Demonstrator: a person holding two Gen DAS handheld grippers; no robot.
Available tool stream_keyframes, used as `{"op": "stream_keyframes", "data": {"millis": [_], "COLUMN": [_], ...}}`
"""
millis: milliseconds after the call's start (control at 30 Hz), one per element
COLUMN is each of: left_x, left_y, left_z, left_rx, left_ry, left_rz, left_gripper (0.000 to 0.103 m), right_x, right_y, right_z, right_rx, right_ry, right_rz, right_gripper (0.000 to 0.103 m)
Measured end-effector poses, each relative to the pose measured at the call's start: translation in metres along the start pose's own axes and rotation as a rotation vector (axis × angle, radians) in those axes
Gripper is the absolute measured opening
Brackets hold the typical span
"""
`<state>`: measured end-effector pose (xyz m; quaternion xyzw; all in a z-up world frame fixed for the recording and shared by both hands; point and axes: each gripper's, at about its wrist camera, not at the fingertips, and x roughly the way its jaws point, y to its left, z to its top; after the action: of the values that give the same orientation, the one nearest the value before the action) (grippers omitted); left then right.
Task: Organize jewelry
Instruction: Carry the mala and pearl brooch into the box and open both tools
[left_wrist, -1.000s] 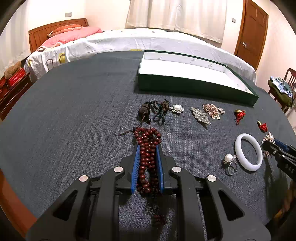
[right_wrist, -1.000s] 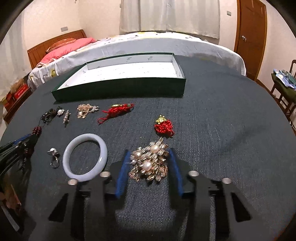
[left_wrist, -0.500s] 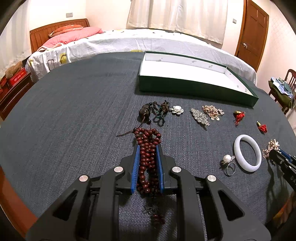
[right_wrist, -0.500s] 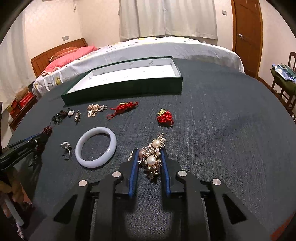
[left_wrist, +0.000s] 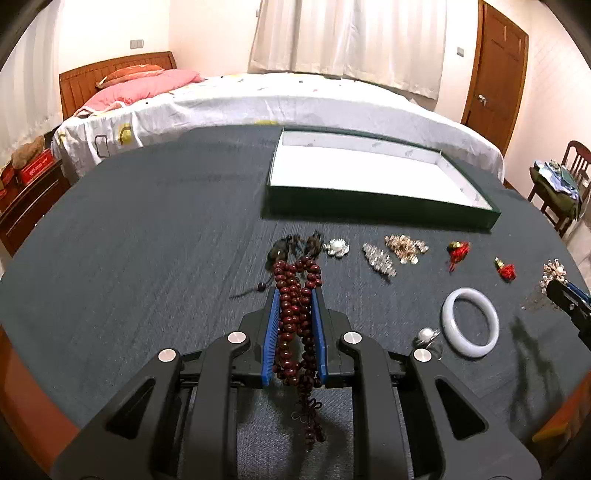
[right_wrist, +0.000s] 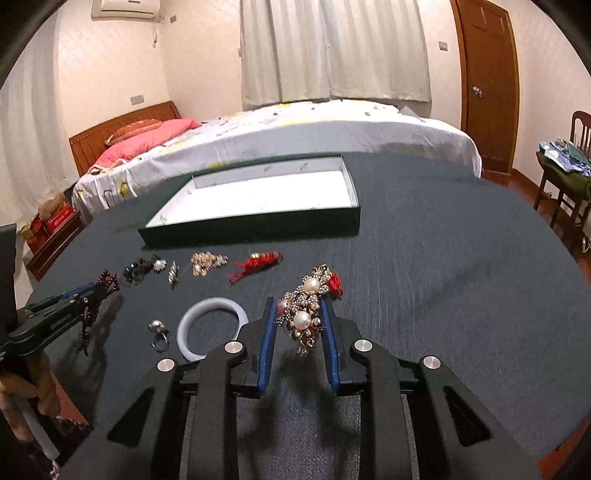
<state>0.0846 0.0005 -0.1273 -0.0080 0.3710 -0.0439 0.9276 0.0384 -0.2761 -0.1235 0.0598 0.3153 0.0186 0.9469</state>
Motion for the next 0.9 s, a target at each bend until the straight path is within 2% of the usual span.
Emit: {"op": "stream_keyframes", "data": {"millis": [233,467,700,900], "left_x": [-0.012,-0.011,0.005,0.03], "left_y": [-0.008,-0.023,-0.042,-0.066], "left_z": [0.021,0.056,0.103,0.137], "left_rx": [0.011,0.028,0.053,0.08], "left_ry": [-0.051,-0.108,-0.181,-0.219], "left_rz": [-0.007,-0.032,-0.062,-0.079], "left_gripper": [0.017,0.017,0.017,0.017], "right_x": [-0.008,-0.001,0.021,0.059], "right_y": [0.004,0.008,0.015,0.011], "right_z": [0.026,0.058,0.097,0.122], "right_rx": [-0.014,-0.031,-0.061,-0.048], "right_ry": [-0.066,-0.121,-0.182,-0.169], "right_rz": [0.015,0.039,0.046,0.047], "right_gripper": [0.024,0.024,0.023,0.023]}}
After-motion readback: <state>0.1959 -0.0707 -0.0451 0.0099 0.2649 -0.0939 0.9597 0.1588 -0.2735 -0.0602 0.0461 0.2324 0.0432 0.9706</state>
